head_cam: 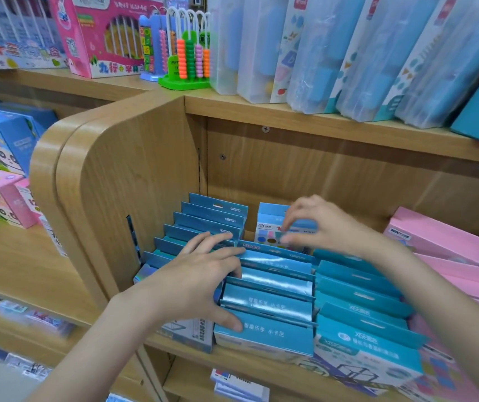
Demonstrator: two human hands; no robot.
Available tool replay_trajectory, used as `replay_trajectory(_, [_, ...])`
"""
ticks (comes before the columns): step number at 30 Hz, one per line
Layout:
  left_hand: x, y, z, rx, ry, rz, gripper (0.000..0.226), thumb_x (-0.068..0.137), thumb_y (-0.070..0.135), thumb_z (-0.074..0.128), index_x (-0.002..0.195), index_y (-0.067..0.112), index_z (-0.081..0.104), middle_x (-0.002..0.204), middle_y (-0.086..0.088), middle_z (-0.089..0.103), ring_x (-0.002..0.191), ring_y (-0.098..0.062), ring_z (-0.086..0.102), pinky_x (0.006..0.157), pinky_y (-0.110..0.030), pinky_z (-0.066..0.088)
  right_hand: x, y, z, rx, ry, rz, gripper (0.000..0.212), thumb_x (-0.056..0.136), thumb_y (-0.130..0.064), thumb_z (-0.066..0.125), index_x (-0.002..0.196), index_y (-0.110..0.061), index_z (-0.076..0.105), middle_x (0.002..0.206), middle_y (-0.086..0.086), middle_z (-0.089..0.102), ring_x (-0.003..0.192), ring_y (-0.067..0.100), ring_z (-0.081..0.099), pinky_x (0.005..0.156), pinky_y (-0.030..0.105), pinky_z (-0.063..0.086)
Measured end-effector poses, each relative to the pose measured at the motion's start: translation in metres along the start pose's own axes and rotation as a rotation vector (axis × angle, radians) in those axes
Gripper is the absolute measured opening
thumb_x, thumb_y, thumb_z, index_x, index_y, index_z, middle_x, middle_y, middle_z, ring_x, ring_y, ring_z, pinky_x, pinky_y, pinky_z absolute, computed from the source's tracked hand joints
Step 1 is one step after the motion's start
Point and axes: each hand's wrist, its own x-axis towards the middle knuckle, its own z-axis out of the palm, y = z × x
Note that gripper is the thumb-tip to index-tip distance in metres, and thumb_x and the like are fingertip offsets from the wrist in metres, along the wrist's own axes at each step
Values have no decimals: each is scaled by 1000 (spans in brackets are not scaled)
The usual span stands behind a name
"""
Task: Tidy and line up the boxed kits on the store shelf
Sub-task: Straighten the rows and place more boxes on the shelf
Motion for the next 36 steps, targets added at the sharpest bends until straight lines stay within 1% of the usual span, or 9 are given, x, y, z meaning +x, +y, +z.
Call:
replay_trajectory(3, [-1, -1, 2, 6, 22, 6, 61, 70, 68, 59, 116, 31, 44, 152, 19, 9, 135, -1, -16, 106, -26, -18, -1, 1, 15, -191, -168, -13, 32, 85, -47, 55, 82, -16, 62, 96, -8, 56, 97, 12, 44, 87, 32, 30])
replay_trajectory(7, [-3, -2, 4, 24, 69, 6, 68, 69, 72, 53, 122, 30, 45, 152, 19, 8, 136, -2, -15, 108, -26, -15, 7, 9, 15, -42, 91, 117, 29, 94, -21, 48, 67, -13, 46, 61, -3, 47, 59, 15, 43, 64, 32, 31])
replay_trajectory(12, [-2, -3, 8, 59, 147, 26, 99, 55, 86, 29, 136, 30, 39, 152, 18, 12, 133, 0, -11, 104, -20, -17, 8, 5, 5, 94, 145, 181, 29, 95, -25, 46, 67, -28, 48, 65, -10, 57, 62, 11, 56, 58, 29, 42])
replay_trajectory(16, [-2, -5, 10, 14, 236, 52, 81, 68, 75, 34, 136, 31, 38, 151, 15, 18, 137, -3, 2, 109, -25, -8, 7, 1, -2, 112, 155, 172, 25, 96, -25, 45, 72, -31, 49, 68, -16, 55, 62, -2, 53, 53, 17, 36])
replay_trajectory(19, [-2, -8, 14, 13, 266, 89, 77, 69, 72, 32, 133, 30, 41, 147, 13, 31, 133, -1, 11, 108, -26, -3, 3, 2, -10, 108, 237, 170, 18, 96, -23, 45, 82, -21, 55, 69, -14, 54, 66, 2, 51, 55, 19, 34])
replay_trajectory(23, [-5, -7, 16, 19, 270, 90, 68, 73, 71, 40, 131, 36, 36, 142, 20, 33, 133, 5, 1, 108, -20, -14, -3, 4, -22, 92, 380, 145, 21, 96, -22, 45, 82, -10, 56, 72, 2, 59, 69, 15, 52, 58, 24, 32])
replay_trajectory(28, [-2, -9, 16, 20, 262, 105, 72, 71, 69, 41, 134, 35, 32, 140, 25, 28, 132, 6, -1, 103, -15, -19, -13, -5, -36, 86, 522, 108, 15, 95, -21, 46, 84, -17, 55, 70, -4, 59, 64, 3, 54, 54, 13, 35])
replay_trajectory(32, [-3, -12, 19, 2, 340, 134, 77, 68, 72, 28, 136, 36, 32, 142, 20, 32, 132, 6, 10, 107, -18, -13, -24, -11, -49, 75, 634, 88, 14, 95, -19, 47, 85, -16, 55, 65, -9, 54, 63, -6, 50, 54, 10, 33])
replay_trajectory(36, [-3, -16, 22, -48, 492, 145, 55, 78, 64, 38, 125, 36, 42, 132, 16, 48, 124, 3, 31, 112, -24, 5, -36, -13, -61, 100, 684, 99, 20, 92, -28, 46, 82, -14, 57, 66, -1, 56, 59, 9, 46, 55, 18, 31])
